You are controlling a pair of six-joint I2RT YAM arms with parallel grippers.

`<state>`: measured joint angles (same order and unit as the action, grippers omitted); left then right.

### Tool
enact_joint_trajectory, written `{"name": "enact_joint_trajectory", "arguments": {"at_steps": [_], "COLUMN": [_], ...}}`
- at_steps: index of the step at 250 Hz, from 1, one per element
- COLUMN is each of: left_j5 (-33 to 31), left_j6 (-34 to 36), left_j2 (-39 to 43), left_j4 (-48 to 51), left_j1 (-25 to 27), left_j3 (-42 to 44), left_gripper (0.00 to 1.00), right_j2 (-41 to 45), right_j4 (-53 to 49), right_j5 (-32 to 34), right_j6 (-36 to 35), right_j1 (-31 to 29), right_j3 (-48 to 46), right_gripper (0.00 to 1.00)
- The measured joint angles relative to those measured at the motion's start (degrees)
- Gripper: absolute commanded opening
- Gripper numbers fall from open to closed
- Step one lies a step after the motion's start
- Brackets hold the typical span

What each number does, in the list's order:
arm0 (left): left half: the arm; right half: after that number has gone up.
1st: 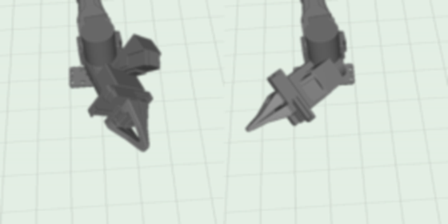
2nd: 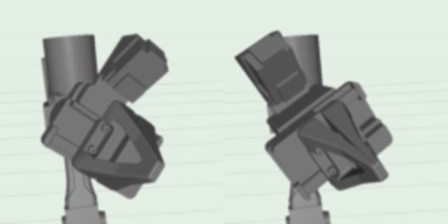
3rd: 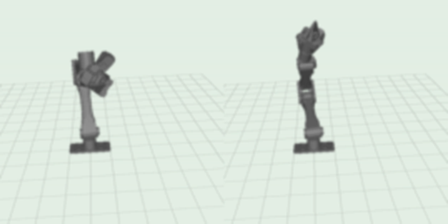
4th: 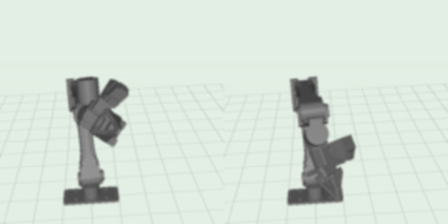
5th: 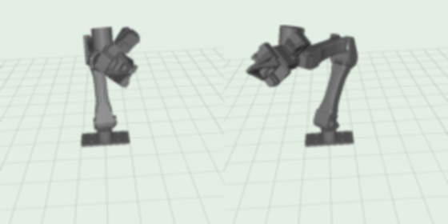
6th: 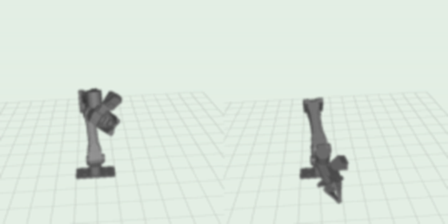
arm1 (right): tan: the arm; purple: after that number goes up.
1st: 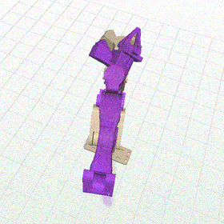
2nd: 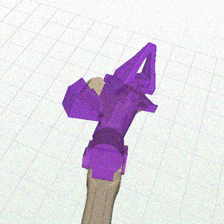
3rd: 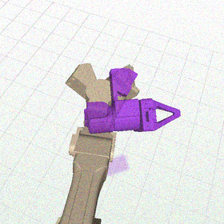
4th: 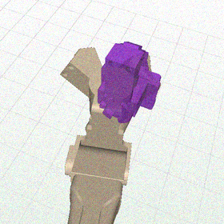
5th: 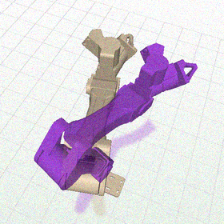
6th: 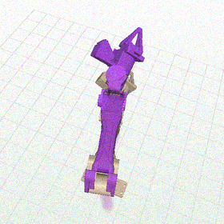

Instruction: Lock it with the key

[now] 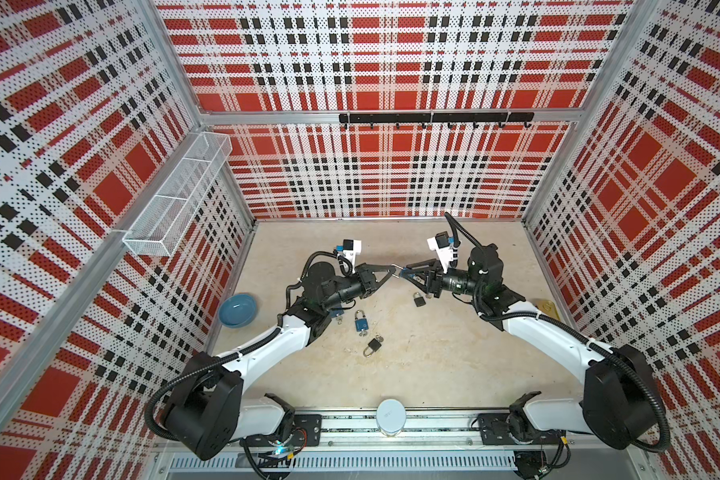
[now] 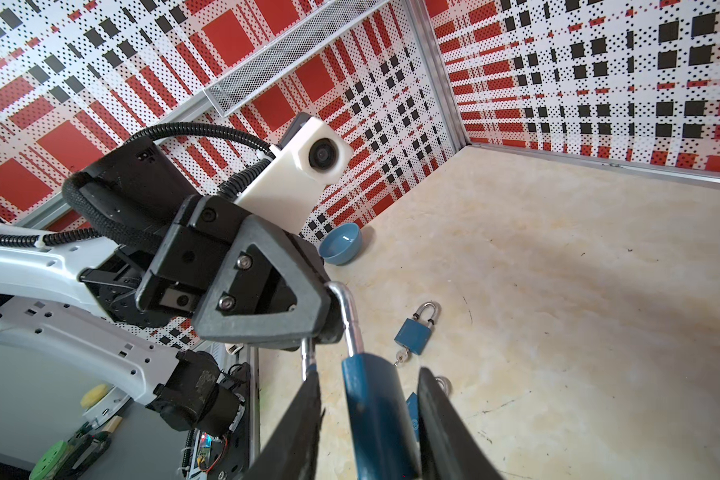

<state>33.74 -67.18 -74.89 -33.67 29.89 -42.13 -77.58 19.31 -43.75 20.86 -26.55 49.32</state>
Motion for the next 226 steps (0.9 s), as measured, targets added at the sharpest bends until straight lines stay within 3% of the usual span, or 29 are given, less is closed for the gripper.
{"name": "enact_joint_trajectory", "arguments": {"at_steps": [73, 125, 226], "left_j5": [-0.02, -0.39, -0.15], "left_j6": [-0.09, -0.15, -0.33], "left_j2": [0.00, -0.07, -0.17], "left_j4": [0.04, 0.07, 0.11], "left_j1": [0.00, -0.02, -0.63], "left_j3": [-0.57, -0.57, -0.57], "left_gripper": [0.00, 0.00, 0.00], "right_j2": [-1.29, -1.29, -1.16], "right_j4": [0.24, 0.20, 0.17], "right_j5": [-0.66, -1.05, -3.02], "right_j6": [0.00, 0.24, 0.02], "right_j1": [0.00, 0.00, 0.00], "right_j3": [0.00, 0.02, 0.02], "right_gripper": [0.36, 0.20, 0.15]}}
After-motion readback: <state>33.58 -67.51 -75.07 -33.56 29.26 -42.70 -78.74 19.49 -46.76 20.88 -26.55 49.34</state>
